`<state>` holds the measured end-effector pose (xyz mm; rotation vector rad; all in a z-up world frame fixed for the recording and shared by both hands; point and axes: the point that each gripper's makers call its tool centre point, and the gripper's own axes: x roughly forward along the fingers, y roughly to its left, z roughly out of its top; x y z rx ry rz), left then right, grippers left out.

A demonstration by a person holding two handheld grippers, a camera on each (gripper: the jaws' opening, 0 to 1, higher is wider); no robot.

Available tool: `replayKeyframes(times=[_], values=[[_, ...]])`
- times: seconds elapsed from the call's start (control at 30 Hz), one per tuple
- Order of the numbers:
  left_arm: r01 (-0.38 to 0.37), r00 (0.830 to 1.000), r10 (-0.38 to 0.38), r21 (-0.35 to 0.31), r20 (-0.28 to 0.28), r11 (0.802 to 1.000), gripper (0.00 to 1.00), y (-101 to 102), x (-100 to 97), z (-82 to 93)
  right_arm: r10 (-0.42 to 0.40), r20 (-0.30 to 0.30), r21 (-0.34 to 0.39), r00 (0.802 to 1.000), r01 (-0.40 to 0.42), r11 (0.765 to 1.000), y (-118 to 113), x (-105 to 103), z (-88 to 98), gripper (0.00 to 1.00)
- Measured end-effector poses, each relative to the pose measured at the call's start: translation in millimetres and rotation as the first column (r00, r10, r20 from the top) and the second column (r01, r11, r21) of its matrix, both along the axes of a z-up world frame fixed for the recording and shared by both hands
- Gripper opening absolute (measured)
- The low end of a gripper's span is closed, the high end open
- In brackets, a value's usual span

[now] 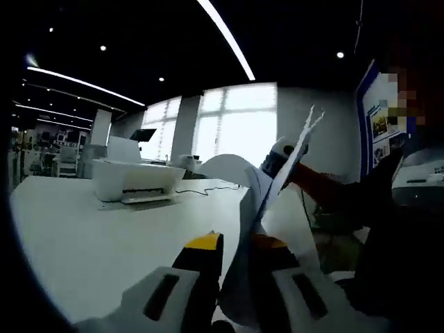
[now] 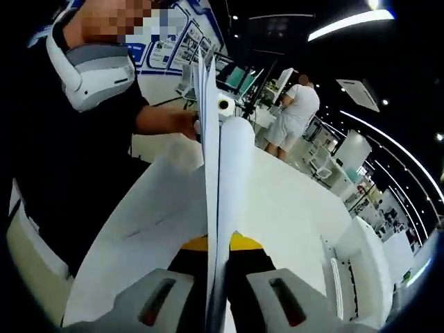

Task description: Organize the stack of printing papers by aligning and flattening the scattered papers on the table

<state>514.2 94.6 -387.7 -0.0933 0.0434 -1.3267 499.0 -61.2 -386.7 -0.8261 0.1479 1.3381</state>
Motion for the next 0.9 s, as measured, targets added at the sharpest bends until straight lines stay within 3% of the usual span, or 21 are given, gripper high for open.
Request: replayKeyframes(times=[0.1,0.13,0.2,0.37,0.47,0.57,0.67,0.83,0.9], values=[[0.075,0.992,-0.077,0.018,0.097,0.997,0.16,-14.9,-21.4,6.1,0.022,0.032,-0.023,0.999,-0.022,1.000,7.3,-7.7,-2.4,0.00],[0.083,0.990,-0.086,0.032,0.111,0.996,0.15,-18.7,-25.9,6.4,0.030,0.054,-0.038,0.998,-0.028,0.999,9.3,-9.3,-2.7,0.00],[0.079,0.977,-0.094,0.085,0.191,0.993,0.09,-22.5,-30.0,4.3,0.032,0.083,-0.055,0.996,-0.027,0.998,13.0,-12.7,-2.1,0.00],[0.060,0.974,-0.078,0.091,0.213,0.994,0.07,-20.4,-31.4,5.2,0.026,0.116,-0.069,0.993,-0.018,0.997,13.5,-17.4,-0.6,0.02],[0.037,0.950,-0.074,0.127,0.302,0.991,0.07,-23.4,-33.7,5.1,0.004,0.183,-0.098,0.983,0.014,0.995,10.7,-13.2,-1.5,0.06],[0.027,0.952,-0.067,0.134,0.298,0.991,0.07,-26.3,-32.2,5.2,-0.015,0.208,-0.100,0.978,0.037,0.994,7.9,-7.9,-3.4,0.09],[0.022,0.946,-0.066,0.141,0.316,0.990,0.06,-26.8,-31.5,7.4,-0.058,0.228,-0.054,0.972,0.072,0.996,5.0,-1.0,2.4,0.17],[-0.010,0.936,-0.039,0.139,0.349,0.990,0.06,-25.2,-29.2,14.7,-0.110,0.253,0.106,0.961,0.085,0.991,1.2,1.5,31.3,0.35],[-0.041,0.930,-0.009,0.129,0.366,0.991,0.06,-21.8,-24.2,18.6,-0.140,0.256,0.191,0.956,0.092,0.977,-3.4,1.6,44.5,0.39]])
